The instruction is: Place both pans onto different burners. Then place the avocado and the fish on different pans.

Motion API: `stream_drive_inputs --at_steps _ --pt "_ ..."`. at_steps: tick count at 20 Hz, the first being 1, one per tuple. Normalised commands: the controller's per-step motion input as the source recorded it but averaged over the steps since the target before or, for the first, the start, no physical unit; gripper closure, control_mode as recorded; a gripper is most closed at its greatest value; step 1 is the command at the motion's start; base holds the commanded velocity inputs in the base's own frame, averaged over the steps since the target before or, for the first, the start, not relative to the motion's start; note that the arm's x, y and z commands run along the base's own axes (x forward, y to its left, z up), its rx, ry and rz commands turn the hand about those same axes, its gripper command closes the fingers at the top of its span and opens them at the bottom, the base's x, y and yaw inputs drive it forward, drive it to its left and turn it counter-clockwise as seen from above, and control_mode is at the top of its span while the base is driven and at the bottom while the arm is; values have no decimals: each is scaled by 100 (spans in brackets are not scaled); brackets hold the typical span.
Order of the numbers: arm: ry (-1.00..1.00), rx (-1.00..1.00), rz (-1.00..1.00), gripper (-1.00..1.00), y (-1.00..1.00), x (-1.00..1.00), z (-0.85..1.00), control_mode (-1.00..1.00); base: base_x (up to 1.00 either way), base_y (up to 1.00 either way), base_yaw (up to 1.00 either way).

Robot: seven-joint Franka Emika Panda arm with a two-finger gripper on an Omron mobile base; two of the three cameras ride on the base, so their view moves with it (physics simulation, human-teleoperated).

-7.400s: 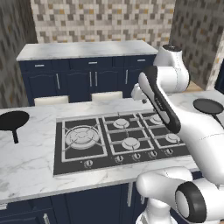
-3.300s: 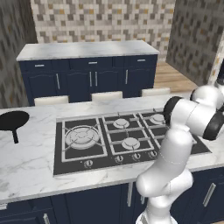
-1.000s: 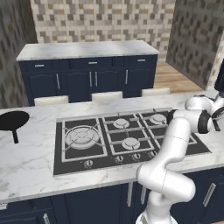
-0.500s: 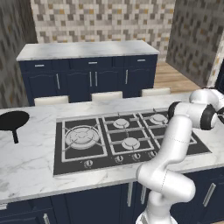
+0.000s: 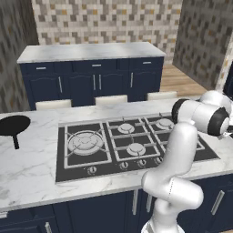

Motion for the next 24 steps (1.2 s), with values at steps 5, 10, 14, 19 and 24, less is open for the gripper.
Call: stream_drive_inputs --at_steps 5,10,14,19,24 --pt "0 -4 11 100 54 -12 36 -100 0 0 0" --pt "13 0 0 100 42 0 7 -100 0 0 0" --pt "17 0 4 100 22 0 -5 -100 0 0 0" --pt "14 0 11 100 18 0 -10 -100 0 0 0" --pt "19 0 11 100 13 3 -39 -100 0 0 0"
